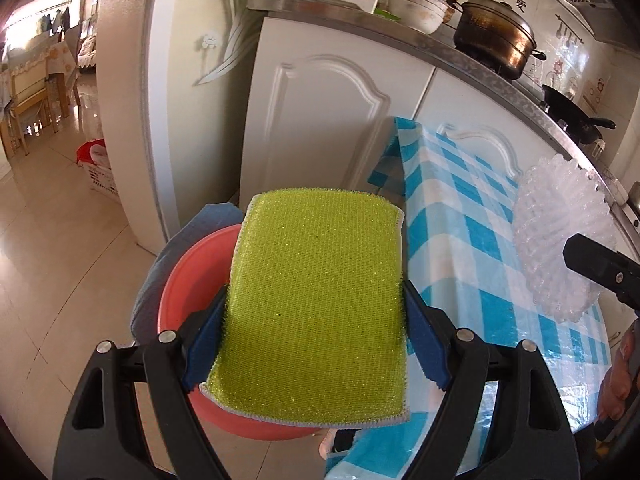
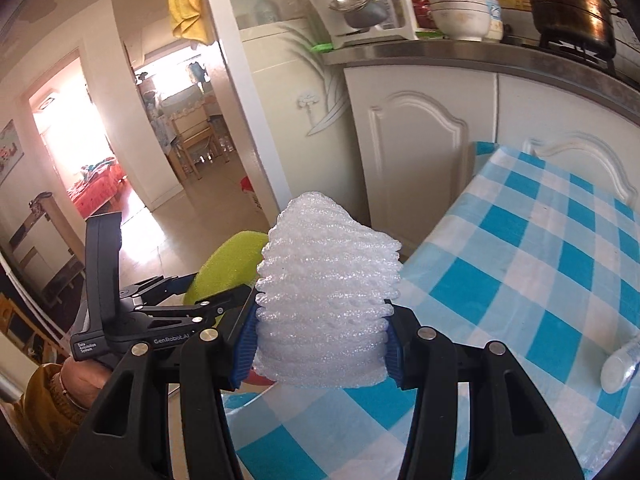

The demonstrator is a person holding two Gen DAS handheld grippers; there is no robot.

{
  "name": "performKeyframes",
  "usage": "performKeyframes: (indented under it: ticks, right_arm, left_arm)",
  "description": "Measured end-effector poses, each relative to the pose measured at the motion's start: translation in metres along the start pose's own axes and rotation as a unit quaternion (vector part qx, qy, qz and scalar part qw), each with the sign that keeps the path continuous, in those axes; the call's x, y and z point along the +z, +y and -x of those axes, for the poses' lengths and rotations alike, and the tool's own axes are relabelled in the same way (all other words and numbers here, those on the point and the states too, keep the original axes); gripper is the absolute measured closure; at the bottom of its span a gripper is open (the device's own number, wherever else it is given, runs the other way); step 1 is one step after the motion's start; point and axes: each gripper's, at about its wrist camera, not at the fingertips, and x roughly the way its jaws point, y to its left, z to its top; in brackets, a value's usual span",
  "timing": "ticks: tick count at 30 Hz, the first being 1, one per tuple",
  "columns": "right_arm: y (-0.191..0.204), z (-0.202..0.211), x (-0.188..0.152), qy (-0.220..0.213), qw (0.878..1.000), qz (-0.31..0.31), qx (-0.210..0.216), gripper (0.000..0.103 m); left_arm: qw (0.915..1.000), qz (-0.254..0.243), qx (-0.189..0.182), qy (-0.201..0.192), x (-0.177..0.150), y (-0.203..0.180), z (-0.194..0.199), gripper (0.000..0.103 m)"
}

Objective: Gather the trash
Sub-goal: 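Carry the sponge and foam sleeve over the red bucket with both tools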

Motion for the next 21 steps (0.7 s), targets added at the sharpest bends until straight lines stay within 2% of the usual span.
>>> performKeyframes:
  ticks: [6, 21]
  right_arm:
    - [0.022, -0.033, 0.007, 0.028, 0.999, 0.024, 0.018, 0.05]
    - [0.048, -0.093, 0.005, 0.084, 0.994, 0.059, 0.023, 0.046]
  left_arm:
    - [0.9989, 0.007, 0.044, 0.015, -0.007, 0.021, -0.013, 0.022]
    - [0.9952, 0.015, 0.085, 0.046, -0.023, 0.046, -0.039, 0.021]
